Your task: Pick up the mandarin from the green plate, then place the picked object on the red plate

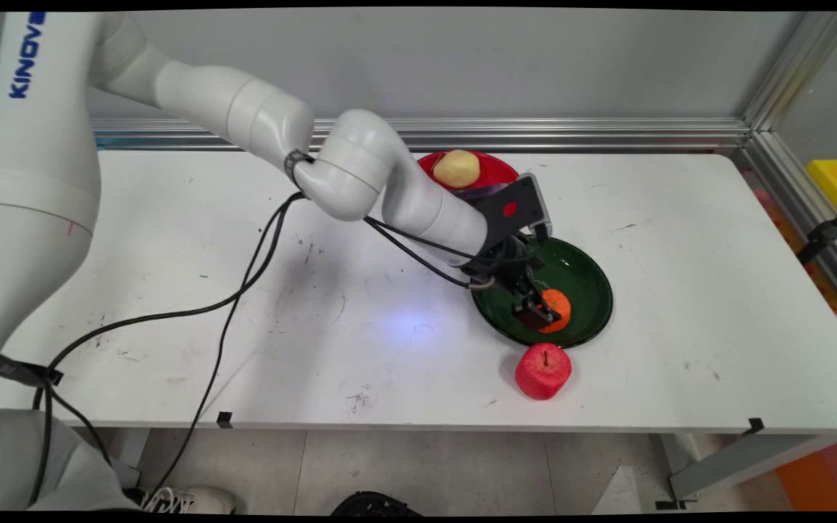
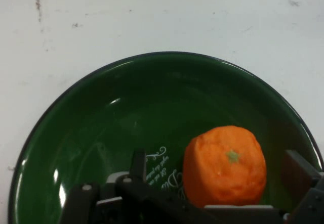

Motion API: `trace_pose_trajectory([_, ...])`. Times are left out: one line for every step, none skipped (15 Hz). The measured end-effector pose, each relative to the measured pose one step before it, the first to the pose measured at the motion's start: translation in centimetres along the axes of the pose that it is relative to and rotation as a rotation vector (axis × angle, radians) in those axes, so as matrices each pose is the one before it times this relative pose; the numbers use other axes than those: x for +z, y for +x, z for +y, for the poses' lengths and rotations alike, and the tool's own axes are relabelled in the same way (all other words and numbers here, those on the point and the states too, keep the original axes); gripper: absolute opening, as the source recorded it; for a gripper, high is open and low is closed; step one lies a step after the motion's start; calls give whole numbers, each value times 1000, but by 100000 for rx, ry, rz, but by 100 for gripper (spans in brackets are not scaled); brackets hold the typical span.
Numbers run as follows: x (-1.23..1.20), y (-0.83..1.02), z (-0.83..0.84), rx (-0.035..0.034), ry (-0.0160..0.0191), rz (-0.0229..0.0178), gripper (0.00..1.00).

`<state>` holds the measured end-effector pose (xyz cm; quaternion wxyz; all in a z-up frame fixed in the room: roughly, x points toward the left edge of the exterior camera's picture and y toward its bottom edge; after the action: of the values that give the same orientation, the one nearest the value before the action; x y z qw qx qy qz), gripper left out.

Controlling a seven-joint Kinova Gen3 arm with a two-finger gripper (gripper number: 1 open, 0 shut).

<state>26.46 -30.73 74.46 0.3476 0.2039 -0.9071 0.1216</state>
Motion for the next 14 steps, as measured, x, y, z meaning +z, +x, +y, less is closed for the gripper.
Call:
trace_pose_trajectory([272, -19, 70, -133, 173, 69, 100])
trace_pose_trajectory([338, -16, 122, -119, 120, 69, 100])
trace_pose_trajectory([261, -35, 111, -119, 21, -12, 100])
trace_pose_trajectory([268, -32, 130, -63, -56, -57, 100])
trace_pose_trajectory([138, -13, 87, 4, -107, -95, 100])
trace_pose_trajectory([186, -27, 119, -50, -188, -140, 100])
trace_pose_trajectory([151, -21, 118, -108, -229, -185, 0])
trace_pose_trajectory([88, -14, 74, -59, -136, -132, 0])
trace_pose_trajectory([105, -15, 116, -199, -312, -195, 0])
trace_pose_trajectory([58, 7, 102, -268, -318, -168, 0])
trace_pose_trajectory([27, 13, 69, -242, -259, -121, 0])
trace_pose_trajectory([-16, 70, 22, -338, -275, -24, 0])
trace_pose_trajectory([-46, 108, -9, -267, -280, 73, 0])
trace_pose_trajectory([-168, 231, -136, -459, -158, 343, 0])
